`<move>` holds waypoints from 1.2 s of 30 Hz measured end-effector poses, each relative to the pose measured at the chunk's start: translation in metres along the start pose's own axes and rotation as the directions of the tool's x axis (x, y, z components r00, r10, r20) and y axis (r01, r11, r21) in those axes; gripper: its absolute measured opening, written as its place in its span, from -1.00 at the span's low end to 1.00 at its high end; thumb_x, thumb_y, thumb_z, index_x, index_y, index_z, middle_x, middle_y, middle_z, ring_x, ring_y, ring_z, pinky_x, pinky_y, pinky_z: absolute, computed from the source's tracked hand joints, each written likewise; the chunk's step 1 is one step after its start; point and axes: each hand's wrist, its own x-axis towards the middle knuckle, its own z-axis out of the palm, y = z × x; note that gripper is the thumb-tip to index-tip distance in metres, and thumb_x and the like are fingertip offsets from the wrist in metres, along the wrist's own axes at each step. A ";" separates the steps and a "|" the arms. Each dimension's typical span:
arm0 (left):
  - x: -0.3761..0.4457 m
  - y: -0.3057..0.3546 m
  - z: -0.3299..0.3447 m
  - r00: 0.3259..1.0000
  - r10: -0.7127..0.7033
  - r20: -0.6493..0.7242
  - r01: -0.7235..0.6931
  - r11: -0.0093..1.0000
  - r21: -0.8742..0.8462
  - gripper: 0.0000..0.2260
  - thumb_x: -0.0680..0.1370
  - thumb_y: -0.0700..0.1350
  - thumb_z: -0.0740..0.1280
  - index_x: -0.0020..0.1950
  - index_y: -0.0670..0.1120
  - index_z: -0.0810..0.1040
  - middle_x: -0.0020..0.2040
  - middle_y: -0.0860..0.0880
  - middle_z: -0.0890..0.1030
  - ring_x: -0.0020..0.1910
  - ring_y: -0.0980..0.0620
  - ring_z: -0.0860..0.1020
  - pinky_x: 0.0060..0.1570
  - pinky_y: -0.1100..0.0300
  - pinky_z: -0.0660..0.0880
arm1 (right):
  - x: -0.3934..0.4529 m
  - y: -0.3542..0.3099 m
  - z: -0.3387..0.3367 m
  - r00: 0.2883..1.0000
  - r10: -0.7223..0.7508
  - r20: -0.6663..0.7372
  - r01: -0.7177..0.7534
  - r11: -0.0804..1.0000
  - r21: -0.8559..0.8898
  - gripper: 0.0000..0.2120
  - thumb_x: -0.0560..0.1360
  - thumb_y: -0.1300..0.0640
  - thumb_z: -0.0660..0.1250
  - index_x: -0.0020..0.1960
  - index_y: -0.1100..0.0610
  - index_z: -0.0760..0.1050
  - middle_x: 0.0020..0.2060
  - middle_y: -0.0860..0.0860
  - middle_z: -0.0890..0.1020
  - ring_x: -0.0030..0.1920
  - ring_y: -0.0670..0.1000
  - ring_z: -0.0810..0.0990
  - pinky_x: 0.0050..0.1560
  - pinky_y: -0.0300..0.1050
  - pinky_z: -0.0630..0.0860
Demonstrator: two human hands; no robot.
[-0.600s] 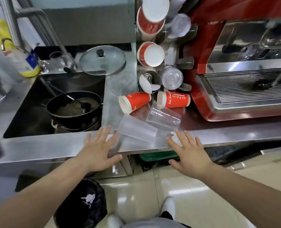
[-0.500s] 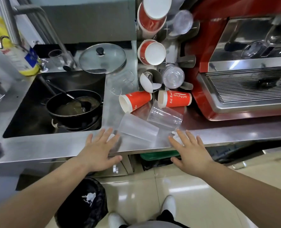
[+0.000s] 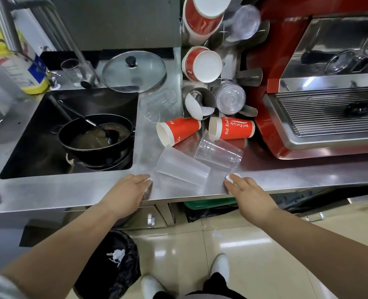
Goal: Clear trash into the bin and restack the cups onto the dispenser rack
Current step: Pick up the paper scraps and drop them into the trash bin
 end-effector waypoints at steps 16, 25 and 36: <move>0.002 0.015 -0.027 0.993 -0.020 0.118 0.023 0.999 -0.025 -0.85 0.58 -0.04 0.25 -0.04 0.01 0.61 0.03 0.03 0.52 0.05 0.01 0.51 -0.03 0.13 0.48 | 0.021 -0.011 -0.035 0.986 0.056 0.155 -0.066 0.996 0.060 -0.67 0.42 0.31 0.21 0.07 -0.02 0.51 -0.12 -0.04 0.36 -0.03 0.10 0.56 -0.17 -0.13 0.45; -0.012 0.007 -0.066 0.999 -0.013 -0.049 0.004 0.987 -0.163 -0.83 0.55 -0.05 0.30 0.07 0.05 0.65 0.06 0.09 0.58 0.06 0.06 0.55 0.04 0.18 0.48 | 0.050 -0.062 -0.119 0.977 -0.214 0.022 0.208 0.966 0.152 -0.67 0.48 0.11 0.23 0.22 -0.06 0.51 0.17 0.01 0.58 0.18 0.06 0.53 0.14 -0.13 0.46; -0.093 -0.057 -0.119 0.950 -0.152 -0.272 0.087 0.968 -0.235 -0.80 0.57 -0.05 0.32 0.14 0.05 0.65 0.11 0.11 0.57 0.06 0.11 0.57 0.01 0.36 0.37 | 0.096 -0.187 -0.185 0.870 -0.493 -0.029 0.493 0.870 0.023 -0.71 0.51 0.13 0.20 0.19 -0.04 0.53 0.10 0.00 0.60 0.14 0.04 0.51 0.02 -0.19 0.36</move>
